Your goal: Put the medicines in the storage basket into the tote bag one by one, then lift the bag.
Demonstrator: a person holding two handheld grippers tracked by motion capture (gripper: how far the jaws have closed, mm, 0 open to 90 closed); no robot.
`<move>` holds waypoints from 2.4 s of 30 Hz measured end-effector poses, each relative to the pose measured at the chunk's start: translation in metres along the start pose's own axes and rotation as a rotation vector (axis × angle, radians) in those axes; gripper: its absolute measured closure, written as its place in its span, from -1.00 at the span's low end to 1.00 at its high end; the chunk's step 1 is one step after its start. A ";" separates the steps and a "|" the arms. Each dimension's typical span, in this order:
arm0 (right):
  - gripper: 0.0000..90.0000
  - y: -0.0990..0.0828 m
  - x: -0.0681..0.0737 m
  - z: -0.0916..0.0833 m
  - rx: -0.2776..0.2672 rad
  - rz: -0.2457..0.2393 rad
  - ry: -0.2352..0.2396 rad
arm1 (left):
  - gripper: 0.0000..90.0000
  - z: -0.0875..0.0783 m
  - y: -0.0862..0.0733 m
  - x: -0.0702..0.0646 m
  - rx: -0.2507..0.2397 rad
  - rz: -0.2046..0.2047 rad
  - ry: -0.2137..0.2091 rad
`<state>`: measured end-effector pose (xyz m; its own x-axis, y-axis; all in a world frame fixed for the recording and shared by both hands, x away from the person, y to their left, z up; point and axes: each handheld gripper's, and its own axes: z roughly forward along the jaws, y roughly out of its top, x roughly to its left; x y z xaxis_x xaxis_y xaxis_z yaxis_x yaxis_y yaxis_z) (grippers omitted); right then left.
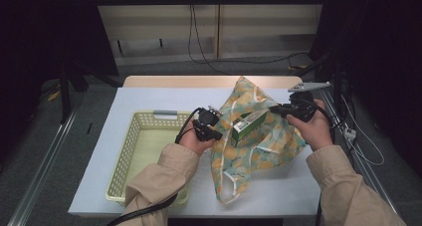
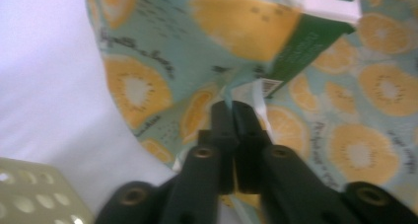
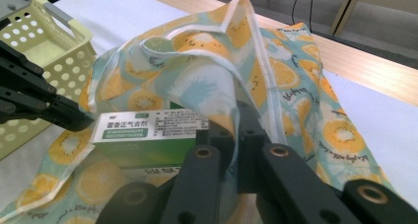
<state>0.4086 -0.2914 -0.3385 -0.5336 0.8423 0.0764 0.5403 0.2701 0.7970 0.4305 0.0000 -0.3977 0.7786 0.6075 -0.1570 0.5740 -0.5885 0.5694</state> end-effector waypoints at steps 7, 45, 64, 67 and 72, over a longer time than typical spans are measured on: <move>0.98 0.002 0.008 0.007 0.004 -0.005 0.021 | 1.00 -0.023 0.009 0.001 -0.053 -0.023 -0.039; 0.98 0.027 0.020 -0.003 -0.047 -0.041 0.059 | 1.00 -0.128 0.073 0.015 -0.233 -0.087 -0.067; 0.99 0.074 0.019 -0.018 -0.096 -0.044 0.017 | 0.42 -0.149 0.096 0.028 -0.242 -0.081 -0.020; 0.99 0.069 0.014 -0.014 -0.093 -0.023 0.000 | -0.13 -0.130 0.077 0.024 -0.236 -0.078 -0.025; 0.99 0.066 0.011 -0.007 -0.066 -0.029 -0.022 | -0.57 -0.109 0.054 0.013 -0.199 -0.061 -0.032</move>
<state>0.4336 -0.2676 -0.2809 -0.5341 0.8445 0.0400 0.4800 0.2640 0.8366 0.4441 0.0349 -0.2812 0.7535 0.6197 -0.2196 0.5613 -0.4324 0.7057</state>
